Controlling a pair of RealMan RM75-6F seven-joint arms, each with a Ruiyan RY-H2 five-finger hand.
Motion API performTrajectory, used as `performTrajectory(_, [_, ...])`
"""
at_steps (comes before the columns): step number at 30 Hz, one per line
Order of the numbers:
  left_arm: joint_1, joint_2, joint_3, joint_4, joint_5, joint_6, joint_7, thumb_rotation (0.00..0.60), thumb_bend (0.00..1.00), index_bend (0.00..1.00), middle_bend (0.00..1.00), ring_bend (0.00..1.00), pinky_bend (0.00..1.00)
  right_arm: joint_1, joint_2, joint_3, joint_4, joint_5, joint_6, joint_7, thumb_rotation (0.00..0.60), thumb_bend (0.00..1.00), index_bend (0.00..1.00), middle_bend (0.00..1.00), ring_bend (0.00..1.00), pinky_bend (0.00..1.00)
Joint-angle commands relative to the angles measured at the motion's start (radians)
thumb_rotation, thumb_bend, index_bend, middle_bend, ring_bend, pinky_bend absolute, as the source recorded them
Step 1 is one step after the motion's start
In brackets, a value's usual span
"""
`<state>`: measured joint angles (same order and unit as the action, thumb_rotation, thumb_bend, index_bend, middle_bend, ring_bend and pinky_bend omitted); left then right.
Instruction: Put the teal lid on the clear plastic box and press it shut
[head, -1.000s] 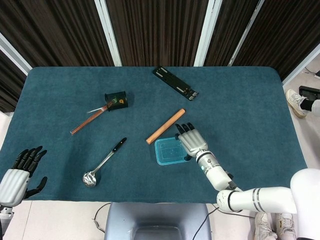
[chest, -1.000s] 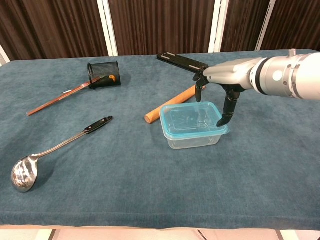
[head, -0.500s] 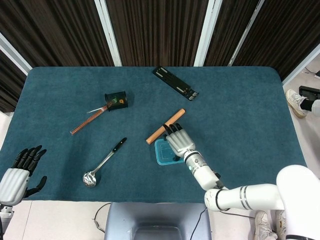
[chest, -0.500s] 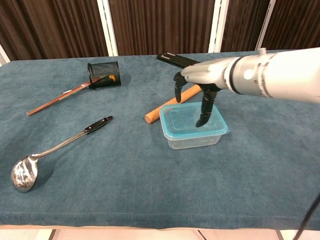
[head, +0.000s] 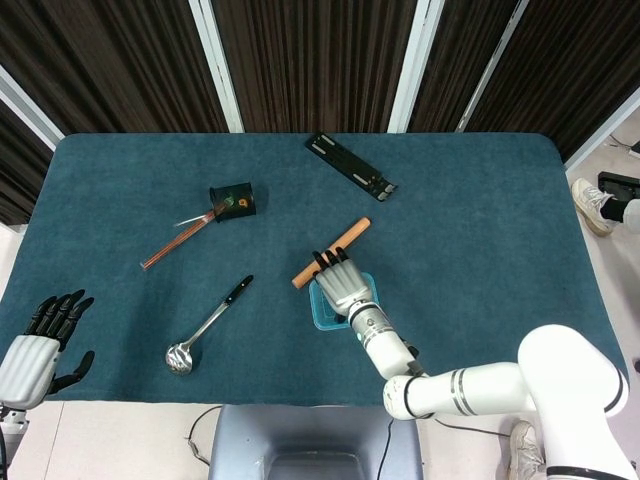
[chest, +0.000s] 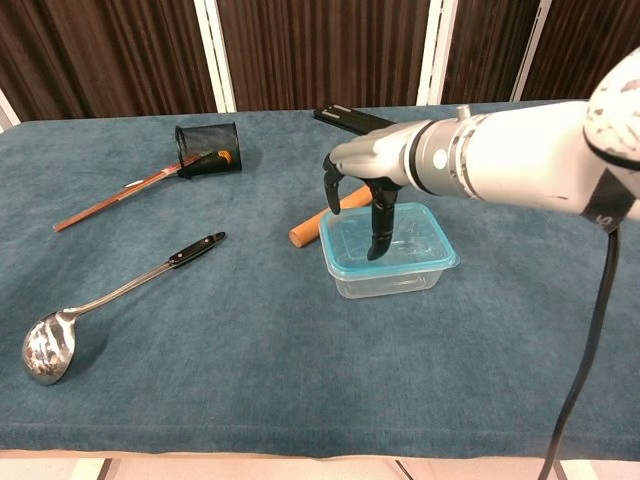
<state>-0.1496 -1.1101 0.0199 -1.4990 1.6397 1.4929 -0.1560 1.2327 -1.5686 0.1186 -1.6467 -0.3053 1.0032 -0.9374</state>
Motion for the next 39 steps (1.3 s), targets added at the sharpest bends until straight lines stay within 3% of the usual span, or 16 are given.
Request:
performTrajectory(1, [0.000, 0.000, 0.001, 0.001, 0.001, 0.000, 0.002, 0.600, 0.41, 0.00, 0.00, 0.00, 0.01, 0.002, -0.006, -0.003, 0.005, -0.002, 0.003, -0.001, 0.600, 0.21, 0.45, 0.00, 0.00, 0.00])
performTrajectory(39, [0.002, 0.004, 0.003, 0.001, 0.007, 0.008, -0.011, 0.600, 0.41, 0.00, 0.00, 0.00, 0.01, 0.001, -0.047, -0.024, 0.036, 0.002, 0.015, -0.024, 0.600, 0.21, 0.46, 0.00, 0.00, 0.00])
